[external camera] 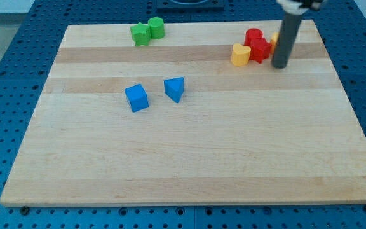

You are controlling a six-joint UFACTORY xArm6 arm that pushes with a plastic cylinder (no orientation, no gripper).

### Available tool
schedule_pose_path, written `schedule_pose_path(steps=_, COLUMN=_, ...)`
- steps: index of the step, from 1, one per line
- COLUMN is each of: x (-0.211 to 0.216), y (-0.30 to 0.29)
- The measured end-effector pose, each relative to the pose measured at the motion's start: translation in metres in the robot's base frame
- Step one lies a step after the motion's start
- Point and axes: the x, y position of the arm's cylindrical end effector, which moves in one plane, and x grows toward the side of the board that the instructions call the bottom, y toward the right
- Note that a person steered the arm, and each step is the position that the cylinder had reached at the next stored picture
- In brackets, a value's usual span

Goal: Push the yellow hexagon into the red star

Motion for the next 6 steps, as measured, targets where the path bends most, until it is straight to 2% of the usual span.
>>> schedule_pose_path(steps=1, x=-0.023, y=0.068)
schedule_pose_path(steps=2, x=-0.075, y=0.081)
schedule_pose_path(steps=3, x=-0.079, y=0.031)
schedule_pose_path(steps=4, x=-0.029, y=0.032)
schedule_pose_path(steps=5, x=-0.027, y=0.044)
schedule_pose_path(steps=6, x=-0.073, y=0.049)
